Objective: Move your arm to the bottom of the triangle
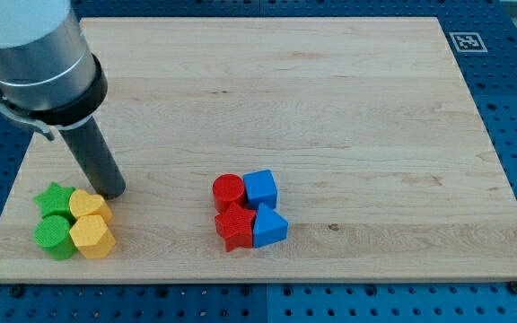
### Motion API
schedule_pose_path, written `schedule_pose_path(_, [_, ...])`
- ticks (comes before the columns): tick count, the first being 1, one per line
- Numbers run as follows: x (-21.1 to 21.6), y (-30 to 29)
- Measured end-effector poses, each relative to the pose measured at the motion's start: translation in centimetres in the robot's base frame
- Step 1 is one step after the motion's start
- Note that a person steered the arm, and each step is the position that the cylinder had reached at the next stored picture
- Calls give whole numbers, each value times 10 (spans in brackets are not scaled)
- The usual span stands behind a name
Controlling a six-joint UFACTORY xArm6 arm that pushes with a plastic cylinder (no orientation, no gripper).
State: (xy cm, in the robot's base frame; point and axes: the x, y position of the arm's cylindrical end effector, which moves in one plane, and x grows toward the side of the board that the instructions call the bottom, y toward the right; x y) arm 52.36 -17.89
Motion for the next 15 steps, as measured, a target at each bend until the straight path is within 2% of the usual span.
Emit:
schedule_pose_path(4, [-7,17])
schedule_pose_path(7, [-80,97])
schedule_pose_path(9, [-101,207])
schedule_pose_path(10, [-98,289])
schedule_pose_path(12, [-56,413])
schedule_pose_path(13, [-41,444])
schedule_pose_path(15, [32,468])
